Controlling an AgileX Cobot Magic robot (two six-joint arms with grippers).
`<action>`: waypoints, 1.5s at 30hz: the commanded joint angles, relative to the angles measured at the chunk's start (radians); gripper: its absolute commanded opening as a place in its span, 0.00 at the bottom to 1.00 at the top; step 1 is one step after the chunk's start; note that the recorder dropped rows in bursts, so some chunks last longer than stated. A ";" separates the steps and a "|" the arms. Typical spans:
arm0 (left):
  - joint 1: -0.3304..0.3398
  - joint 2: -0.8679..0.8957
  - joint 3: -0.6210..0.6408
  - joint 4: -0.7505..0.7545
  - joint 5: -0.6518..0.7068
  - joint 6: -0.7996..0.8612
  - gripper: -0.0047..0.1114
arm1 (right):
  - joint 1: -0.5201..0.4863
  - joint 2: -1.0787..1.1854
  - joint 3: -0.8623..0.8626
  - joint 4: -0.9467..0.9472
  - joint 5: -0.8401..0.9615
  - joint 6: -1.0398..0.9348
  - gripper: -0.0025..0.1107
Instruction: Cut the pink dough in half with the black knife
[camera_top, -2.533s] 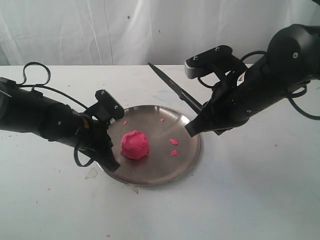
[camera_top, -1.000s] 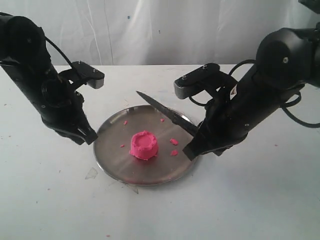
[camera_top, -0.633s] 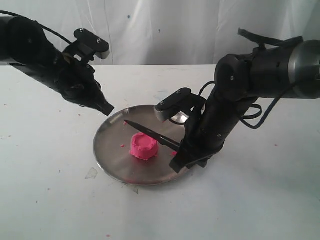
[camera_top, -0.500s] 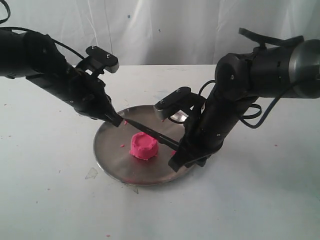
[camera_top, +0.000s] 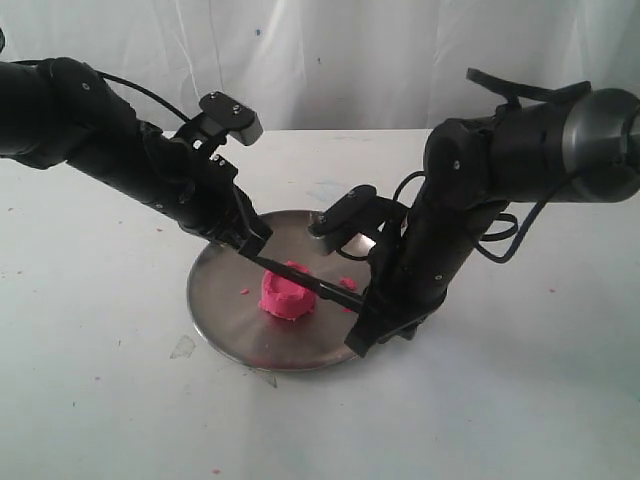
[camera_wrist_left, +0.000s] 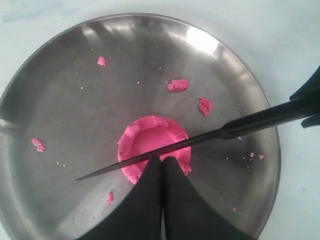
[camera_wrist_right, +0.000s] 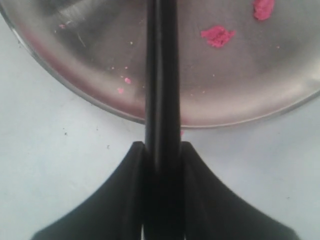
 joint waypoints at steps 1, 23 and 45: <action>-0.004 0.032 0.010 -0.025 -0.023 0.048 0.04 | 0.001 0.010 -0.004 -0.007 0.002 -0.027 0.02; -0.004 0.099 0.012 -0.085 -0.101 0.054 0.04 | 0.001 0.025 0.010 -0.011 -0.050 -0.024 0.02; -0.004 0.140 0.012 -0.146 -0.214 0.058 0.04 | 0.001 0.055 0.010 -0.007 -0.063 0.011 0.02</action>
